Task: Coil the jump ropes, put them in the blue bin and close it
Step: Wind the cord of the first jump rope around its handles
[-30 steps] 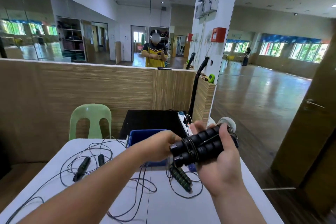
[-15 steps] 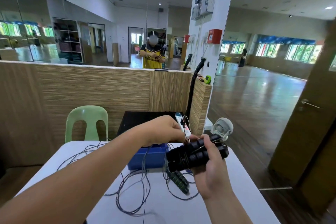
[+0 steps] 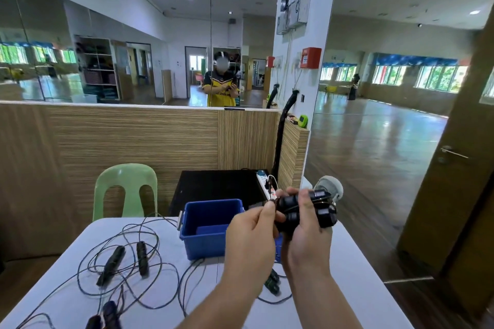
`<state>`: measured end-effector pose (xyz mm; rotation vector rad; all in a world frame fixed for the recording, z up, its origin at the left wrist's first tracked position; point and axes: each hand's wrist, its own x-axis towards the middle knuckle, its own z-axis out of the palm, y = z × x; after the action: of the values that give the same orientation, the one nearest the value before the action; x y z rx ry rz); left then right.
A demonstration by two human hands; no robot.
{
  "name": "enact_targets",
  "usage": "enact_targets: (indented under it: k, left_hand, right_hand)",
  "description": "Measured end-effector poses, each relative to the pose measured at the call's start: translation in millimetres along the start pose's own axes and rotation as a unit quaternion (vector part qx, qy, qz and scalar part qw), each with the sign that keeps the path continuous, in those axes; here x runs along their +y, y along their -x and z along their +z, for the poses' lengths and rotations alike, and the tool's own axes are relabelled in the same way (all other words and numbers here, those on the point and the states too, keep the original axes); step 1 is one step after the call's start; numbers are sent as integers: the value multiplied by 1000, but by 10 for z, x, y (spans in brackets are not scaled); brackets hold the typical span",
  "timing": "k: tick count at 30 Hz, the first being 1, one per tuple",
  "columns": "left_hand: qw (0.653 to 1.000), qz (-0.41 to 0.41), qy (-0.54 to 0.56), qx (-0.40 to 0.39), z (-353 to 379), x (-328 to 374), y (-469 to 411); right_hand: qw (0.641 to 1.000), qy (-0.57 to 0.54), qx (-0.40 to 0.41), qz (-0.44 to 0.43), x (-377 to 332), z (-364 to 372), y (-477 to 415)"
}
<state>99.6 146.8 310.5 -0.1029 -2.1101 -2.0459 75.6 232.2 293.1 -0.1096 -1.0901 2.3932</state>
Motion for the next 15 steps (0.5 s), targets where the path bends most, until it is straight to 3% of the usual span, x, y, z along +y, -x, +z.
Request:
enact_targets:
  k: [3,8,12,15]
  left_hand:
    - [998,-23,39,32,54,-42,4]
    - [994,-96,59,10,44,-87,-57]
    - [971,-212,111,-8,9,-190,-88]
    - [972,-199,118,-47,-62,-168,-94]
  right_hand:
    - [1000,-4,9,-9,33,54,-22]
    - [1000,-20,6,-4,9,122,-37]
    - [995,-86,-20,50,-25,106,-29]
    - [982,-151,-37,110,-77,83,9]
